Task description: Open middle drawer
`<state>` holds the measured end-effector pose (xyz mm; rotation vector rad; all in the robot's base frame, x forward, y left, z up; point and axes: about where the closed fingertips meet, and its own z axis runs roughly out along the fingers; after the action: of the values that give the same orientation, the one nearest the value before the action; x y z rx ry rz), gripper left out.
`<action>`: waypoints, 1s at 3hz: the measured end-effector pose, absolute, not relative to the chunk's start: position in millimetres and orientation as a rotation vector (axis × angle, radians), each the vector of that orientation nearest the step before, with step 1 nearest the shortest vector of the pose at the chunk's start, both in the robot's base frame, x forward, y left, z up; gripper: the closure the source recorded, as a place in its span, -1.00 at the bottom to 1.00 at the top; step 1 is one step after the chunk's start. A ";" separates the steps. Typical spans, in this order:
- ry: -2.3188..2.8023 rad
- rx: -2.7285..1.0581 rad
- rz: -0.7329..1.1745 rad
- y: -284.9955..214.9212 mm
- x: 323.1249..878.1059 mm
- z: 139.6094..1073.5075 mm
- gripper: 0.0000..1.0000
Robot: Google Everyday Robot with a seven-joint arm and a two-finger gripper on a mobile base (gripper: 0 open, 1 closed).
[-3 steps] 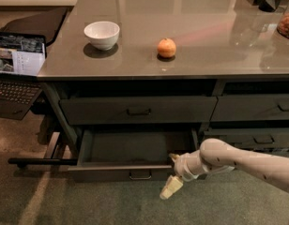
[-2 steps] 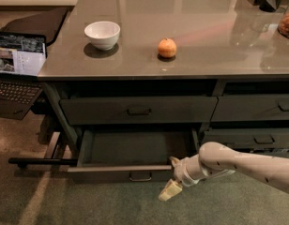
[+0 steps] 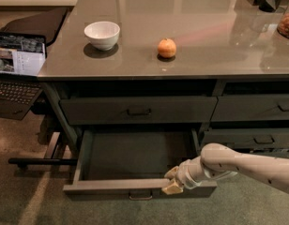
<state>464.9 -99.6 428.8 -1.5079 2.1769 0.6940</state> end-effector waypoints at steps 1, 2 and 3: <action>2.210 -1.508 0.697 -106.9 452.0 417.6 0.77; 2.222 -1.510 0.697 -109.8 444.8 414.4 0.71; 2.222 -1.510 0.697 -109.8 444.8 414.4 0.24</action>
Offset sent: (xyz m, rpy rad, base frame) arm -0.0350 -0.0199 -0.0240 -0.0447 0.0468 -0.0173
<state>444.8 -109.8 414.4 -1.5096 2.2224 0.6966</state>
